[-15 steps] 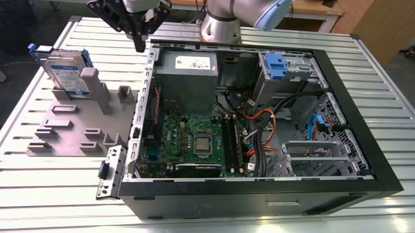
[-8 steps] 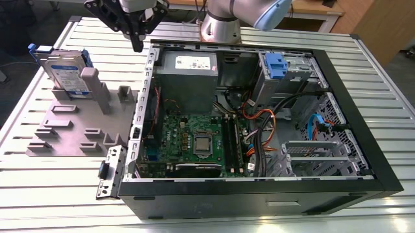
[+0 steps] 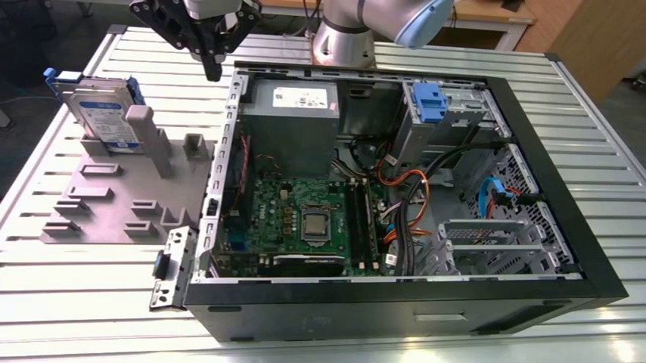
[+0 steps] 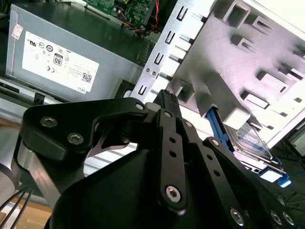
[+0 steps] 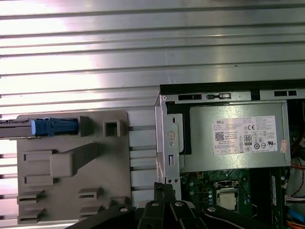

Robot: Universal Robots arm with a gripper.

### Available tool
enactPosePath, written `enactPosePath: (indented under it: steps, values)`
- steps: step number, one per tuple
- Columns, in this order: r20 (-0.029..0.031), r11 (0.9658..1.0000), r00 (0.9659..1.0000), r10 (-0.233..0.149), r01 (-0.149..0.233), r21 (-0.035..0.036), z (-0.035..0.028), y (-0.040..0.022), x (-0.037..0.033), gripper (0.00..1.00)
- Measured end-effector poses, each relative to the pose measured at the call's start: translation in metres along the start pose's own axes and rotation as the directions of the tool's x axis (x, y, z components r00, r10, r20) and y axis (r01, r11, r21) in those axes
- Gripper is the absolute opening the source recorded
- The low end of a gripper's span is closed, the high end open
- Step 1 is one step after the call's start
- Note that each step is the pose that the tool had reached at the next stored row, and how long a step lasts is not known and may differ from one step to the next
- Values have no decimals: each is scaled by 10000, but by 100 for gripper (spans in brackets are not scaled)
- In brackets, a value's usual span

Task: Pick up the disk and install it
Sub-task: 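Reach for the disk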

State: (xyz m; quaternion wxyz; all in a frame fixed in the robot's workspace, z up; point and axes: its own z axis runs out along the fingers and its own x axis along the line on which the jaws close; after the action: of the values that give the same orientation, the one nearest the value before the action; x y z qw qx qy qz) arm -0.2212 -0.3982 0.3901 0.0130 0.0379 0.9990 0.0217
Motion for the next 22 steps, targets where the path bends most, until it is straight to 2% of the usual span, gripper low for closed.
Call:
enactPosePath:
  steps: [8,9,11,22]
  values:
    - [0,10000,10000,1,-1,0,0,0,3,11]
    - [0,10000,10000,0,0,0,0,-2,32,11]
    - [0,10000,10000,1,-1,0,0,-2,41,11]
    - [0,10000,10000,0,0,0,1,-3,61,11]
